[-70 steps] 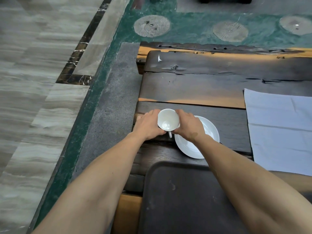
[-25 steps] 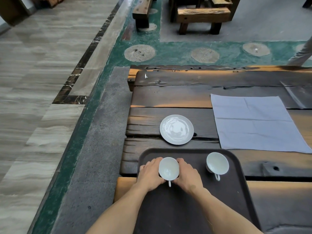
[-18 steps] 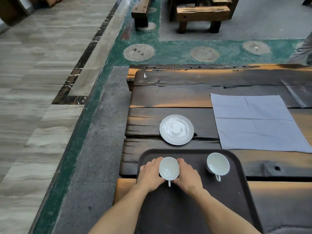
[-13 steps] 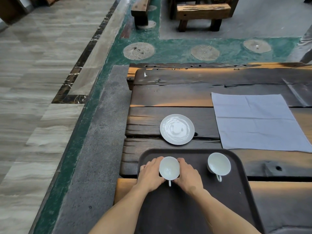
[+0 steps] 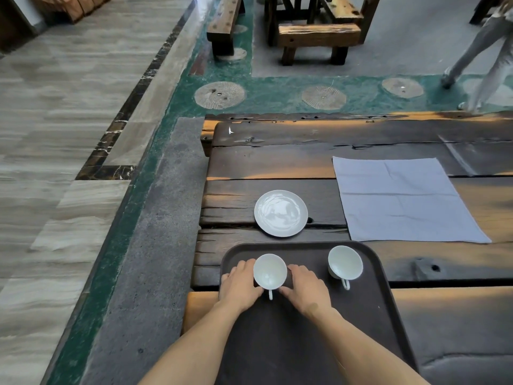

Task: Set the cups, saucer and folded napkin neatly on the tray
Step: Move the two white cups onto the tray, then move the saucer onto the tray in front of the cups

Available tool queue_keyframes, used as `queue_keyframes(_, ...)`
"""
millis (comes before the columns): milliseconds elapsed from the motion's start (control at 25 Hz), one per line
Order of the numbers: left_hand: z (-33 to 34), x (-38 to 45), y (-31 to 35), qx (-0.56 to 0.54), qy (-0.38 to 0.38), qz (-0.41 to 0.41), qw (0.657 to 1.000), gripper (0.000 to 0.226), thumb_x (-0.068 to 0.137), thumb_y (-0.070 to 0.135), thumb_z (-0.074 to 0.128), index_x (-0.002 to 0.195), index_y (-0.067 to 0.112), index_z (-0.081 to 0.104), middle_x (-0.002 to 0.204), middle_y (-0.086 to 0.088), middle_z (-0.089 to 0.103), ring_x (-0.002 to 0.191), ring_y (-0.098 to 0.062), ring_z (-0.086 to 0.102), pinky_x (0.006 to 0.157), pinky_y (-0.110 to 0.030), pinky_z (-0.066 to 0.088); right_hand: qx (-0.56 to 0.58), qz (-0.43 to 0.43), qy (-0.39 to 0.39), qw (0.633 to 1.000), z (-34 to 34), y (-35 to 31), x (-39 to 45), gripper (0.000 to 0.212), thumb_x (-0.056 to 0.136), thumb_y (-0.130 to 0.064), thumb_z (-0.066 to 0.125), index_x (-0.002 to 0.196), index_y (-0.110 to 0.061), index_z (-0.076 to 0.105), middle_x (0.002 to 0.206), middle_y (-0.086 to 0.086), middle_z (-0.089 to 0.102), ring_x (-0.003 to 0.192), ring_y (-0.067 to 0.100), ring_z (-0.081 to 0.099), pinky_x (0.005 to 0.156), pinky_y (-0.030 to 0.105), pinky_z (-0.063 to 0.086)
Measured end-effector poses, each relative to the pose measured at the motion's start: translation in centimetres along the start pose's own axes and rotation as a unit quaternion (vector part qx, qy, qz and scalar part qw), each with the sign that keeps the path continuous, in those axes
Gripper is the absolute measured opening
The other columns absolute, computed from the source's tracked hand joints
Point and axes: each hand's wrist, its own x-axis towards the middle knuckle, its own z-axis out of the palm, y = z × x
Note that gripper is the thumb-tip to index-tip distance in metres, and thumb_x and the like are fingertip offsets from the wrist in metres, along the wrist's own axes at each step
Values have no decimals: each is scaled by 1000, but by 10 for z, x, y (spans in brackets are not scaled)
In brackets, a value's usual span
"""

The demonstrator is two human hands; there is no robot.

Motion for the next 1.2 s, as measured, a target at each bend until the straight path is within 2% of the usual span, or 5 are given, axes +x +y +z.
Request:
queue_keyframes(160, -5, -18, 4, 23, 8, -25, 999, 58, 89, 44, 60, 140, 27, 38, 138, 1, 44, 127, -22, 45, 101, -41, 36, -32, -24, 2, 999, -7, 14, -14, 47, 95, -50, 50, 136, -26, 48, 132, -2, 53, 122, 22, 50, 94, 39, 44)
queue_keyframes(400, -4, -51, 19, 12, 40, -40, 998, 43, 93, 49, 50, 131, 29, 49, 131, 4, 50, 123, -19, 47, 98, -40, 37, -73, -79, 0, 994, -29, 37, -34, 41, 97, -52, 43, 125, -26, 57, 122, -2, 59, 114, 22, 53, 91, 40, 43)
queue_keyframes(760, 2, -73, 93, 15, 80, -29, 996, 25, 92, 51, 48, 98, 29, 57, 108, 7, 60, 100, -19, 57, 83, -36, 38, -101, -143, 8, 984, -77, 102, -49, 37, 97, -49, 40, 107, -22, 63, 111, 0, 62, 105, 24, 56, 85, 39, 45)
queue_keyframes(1000, 4, -74, 121, 7, 85, -24, 996, 26, 92, 52, 48, 99, 29, 58, 109, 9, 60, 91, -18, 56, 80, -34, 38, -117, -164, 6, 979, -94, 117, -43, 38, 98, -49, 40, 108, -22, 64, 112, 1, 62, 105, 25, 57, 86, 40, 45)
queue_keyframes(1200, 1, -57, 114, 13, 55, -14, 998, 28, 91, 52, 48, 102, 29, 59, 111, 7, 62, 99, -18, 58, 83, -35, 42, -116, -164, -2, 980, -101, 111, -28, 39, 98, -50, 40, 110, -21, 64, 115, 0, 63, 107, 25, 57, 86, 39, 46)
